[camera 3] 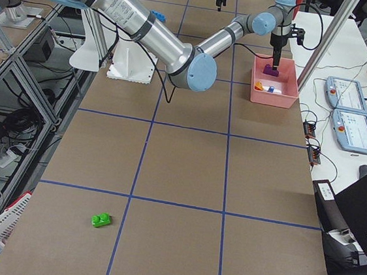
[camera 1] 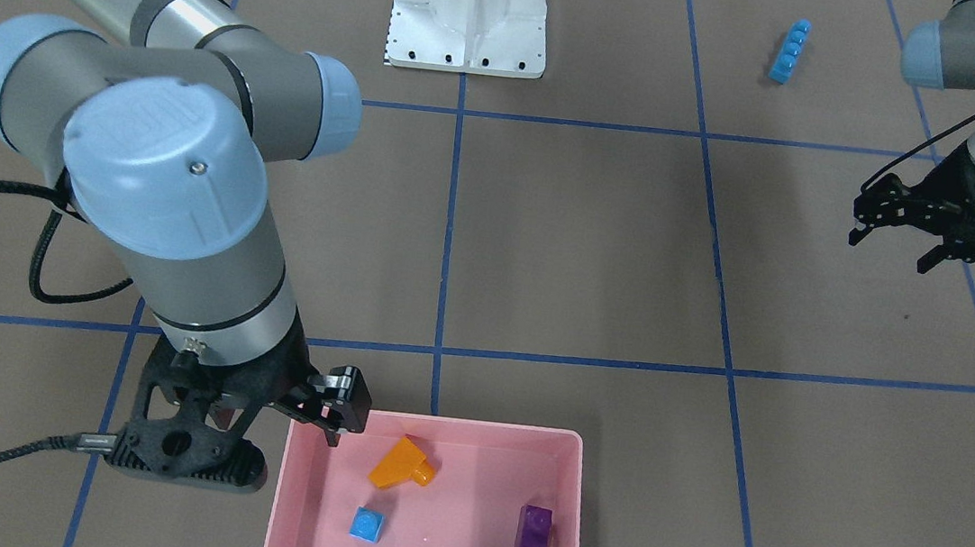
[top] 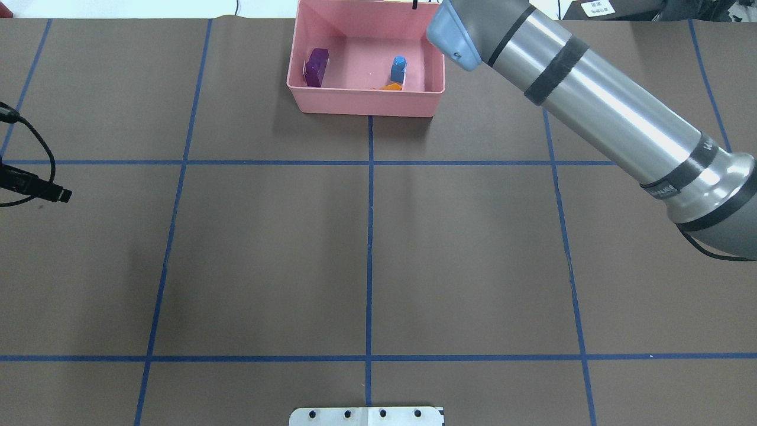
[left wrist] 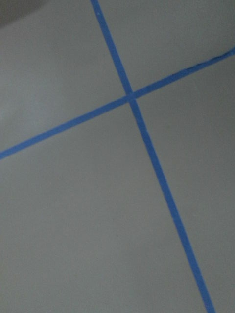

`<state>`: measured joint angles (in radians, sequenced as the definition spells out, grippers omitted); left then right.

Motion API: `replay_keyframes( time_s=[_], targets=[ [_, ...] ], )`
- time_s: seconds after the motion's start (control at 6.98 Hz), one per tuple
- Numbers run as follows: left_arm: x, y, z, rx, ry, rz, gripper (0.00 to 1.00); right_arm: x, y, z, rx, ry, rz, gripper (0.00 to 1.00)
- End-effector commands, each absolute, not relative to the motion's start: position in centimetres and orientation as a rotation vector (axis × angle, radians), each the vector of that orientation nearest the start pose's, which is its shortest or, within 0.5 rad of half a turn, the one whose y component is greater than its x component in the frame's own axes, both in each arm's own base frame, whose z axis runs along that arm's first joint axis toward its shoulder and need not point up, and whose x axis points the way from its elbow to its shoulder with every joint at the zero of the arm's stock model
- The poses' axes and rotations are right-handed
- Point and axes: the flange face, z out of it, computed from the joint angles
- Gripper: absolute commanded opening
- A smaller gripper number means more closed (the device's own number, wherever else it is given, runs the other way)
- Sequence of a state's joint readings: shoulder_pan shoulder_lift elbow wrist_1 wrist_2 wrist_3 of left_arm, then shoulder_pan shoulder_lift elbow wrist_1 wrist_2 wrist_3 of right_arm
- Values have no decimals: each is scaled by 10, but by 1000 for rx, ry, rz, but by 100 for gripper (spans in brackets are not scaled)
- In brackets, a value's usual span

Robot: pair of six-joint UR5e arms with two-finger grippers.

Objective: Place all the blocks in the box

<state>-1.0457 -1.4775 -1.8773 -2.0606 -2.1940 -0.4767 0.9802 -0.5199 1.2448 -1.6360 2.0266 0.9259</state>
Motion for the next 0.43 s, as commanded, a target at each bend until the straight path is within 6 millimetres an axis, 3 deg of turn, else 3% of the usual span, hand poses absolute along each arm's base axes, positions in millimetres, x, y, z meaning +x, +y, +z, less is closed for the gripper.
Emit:
replay_keyframes(
  time_s=[0.0,0.29],
  targets=[
    [154,-397,507,287,900,297,100,-310,-637,174,166,-716,82,99],
    [158,-346,526,283,925,380,100,-253,-560,243,188,-716,40,99]
  ],
)
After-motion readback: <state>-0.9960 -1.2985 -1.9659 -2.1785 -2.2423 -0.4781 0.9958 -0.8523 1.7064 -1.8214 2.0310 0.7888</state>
